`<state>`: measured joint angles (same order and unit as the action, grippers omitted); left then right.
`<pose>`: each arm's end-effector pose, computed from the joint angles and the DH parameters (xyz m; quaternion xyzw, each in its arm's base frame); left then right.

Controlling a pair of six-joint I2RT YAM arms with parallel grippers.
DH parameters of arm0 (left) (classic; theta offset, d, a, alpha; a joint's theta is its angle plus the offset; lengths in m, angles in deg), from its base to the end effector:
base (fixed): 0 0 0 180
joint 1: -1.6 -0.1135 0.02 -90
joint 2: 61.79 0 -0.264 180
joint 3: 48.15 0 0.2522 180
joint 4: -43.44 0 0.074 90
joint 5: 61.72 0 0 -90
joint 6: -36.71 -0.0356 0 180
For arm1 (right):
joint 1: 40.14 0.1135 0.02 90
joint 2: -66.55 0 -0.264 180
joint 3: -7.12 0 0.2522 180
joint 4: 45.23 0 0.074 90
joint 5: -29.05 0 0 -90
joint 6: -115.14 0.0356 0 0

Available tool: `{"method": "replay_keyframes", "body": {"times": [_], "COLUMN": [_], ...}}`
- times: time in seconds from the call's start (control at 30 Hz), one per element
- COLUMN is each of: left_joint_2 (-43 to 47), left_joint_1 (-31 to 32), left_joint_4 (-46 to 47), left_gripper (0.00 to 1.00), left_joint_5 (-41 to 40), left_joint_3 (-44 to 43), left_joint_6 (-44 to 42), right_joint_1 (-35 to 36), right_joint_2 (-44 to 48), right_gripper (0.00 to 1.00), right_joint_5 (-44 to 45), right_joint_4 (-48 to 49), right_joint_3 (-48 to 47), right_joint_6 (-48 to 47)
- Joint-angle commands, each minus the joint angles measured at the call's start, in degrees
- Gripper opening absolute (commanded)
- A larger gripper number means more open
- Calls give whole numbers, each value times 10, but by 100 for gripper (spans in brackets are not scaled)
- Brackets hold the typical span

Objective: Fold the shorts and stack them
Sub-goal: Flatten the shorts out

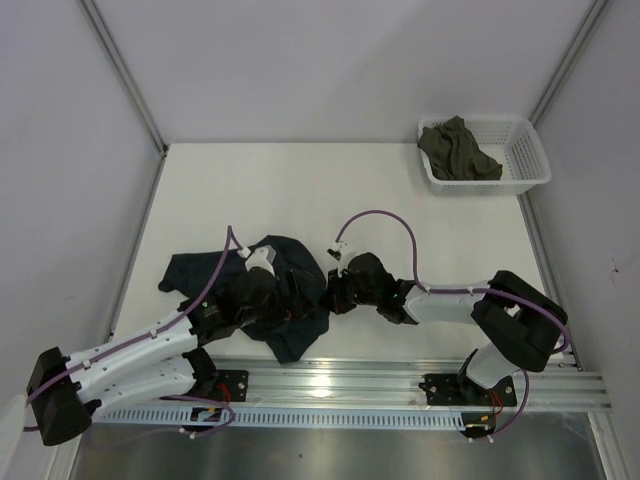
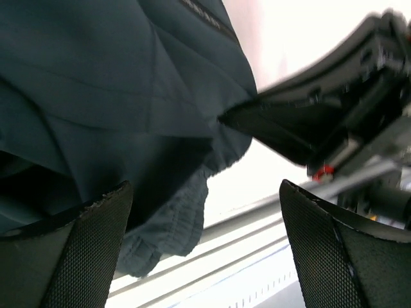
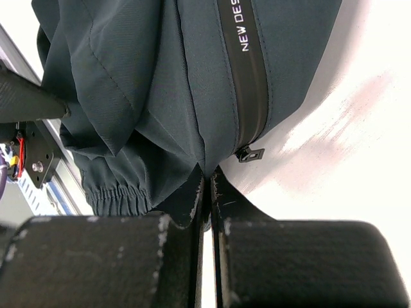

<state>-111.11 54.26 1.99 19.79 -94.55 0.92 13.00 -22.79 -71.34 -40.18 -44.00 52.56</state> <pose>0.1121 -0.1382 0.2245 -0.0411 0.9188 -0.2699 0.2852 0.1786 0.2490 0.1618 -0.2370 0.8444 0.3671 0.3100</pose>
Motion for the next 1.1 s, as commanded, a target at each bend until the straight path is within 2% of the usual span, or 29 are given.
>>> {"method": "replay_keyframes", "body": {"times": [0.0,0.17,0.33,0.43,0.53,0.63,0.67,0.7,0.83,0.97,1.07], "left_joint_2": [21,17,-45,-82,-97,-112,-112,-109,-69,-21,-3], "left_joint_1": [2,2,2,2,2,2,2,1,-26,-106,-157], "left_joint_4": [58,118,141,141,148,144,138,134,105,61,24], "left_gripper": [96,91,88,76,60,27,9,0,0,0,0], "left_joint_5": [-65,-85,-79,-83,-101,-125,-133,-145,-136,-38,10], "left_joint_3": [14,43,29,17,19,16,14,14,-16,-93,-153], "left_joint_6": [54,79,71,70,70,77,79,79,38,-43,-94], "right_joint_1": [-1,-1,1,1,2,2,2,2,-1,1,11], "right_joint_2": [23,30,32,35,39,46,47,50,68,106,135], "right_gripper": [0,0,0,0,0,0,0,0,0,0,0], "right_joint_5": [12,13,10,10,10,14,14,16,45,185,269], "right_joint_4": [30,33,41,43,45,46,43,41,-12,-187,-276], "right_joint_3": [6,12,17,20,24,30,31,31,18,-29,-60], "right_joint_6": [5,6,9,10,11,11,11,11,0,-1,-19]}}
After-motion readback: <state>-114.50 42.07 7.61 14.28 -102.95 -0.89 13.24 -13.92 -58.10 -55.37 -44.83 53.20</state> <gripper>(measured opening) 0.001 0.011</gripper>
